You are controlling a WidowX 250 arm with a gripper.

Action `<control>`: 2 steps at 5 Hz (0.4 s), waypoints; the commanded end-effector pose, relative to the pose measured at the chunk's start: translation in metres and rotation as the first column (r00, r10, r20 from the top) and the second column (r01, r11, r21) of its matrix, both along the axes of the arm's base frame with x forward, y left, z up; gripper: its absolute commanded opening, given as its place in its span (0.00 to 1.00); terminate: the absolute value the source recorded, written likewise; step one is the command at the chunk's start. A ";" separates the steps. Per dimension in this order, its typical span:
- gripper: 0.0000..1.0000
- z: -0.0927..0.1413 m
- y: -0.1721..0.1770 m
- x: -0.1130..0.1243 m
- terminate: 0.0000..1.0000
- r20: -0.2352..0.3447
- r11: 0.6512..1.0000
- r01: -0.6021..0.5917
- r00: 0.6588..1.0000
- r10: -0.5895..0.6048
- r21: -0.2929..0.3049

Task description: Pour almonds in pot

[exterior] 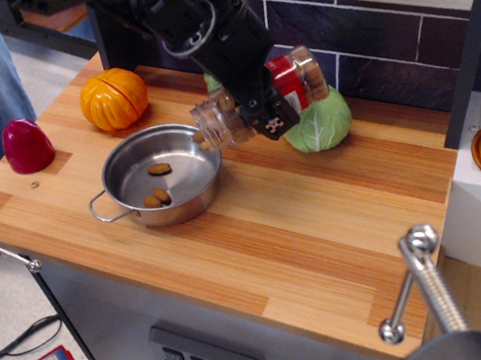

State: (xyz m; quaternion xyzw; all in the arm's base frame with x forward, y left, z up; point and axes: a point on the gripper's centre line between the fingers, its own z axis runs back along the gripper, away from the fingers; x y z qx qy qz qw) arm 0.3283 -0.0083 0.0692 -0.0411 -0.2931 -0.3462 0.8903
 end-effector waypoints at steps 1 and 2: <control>0.00 0.027 0.005 0.006 0.00 0.116 1.000 -0.018 0.993 0.016 0.013; 0.00 0.036 0.014 0.003 0.00 0.136 1.000 -0.017 0.991 0.019 -0.015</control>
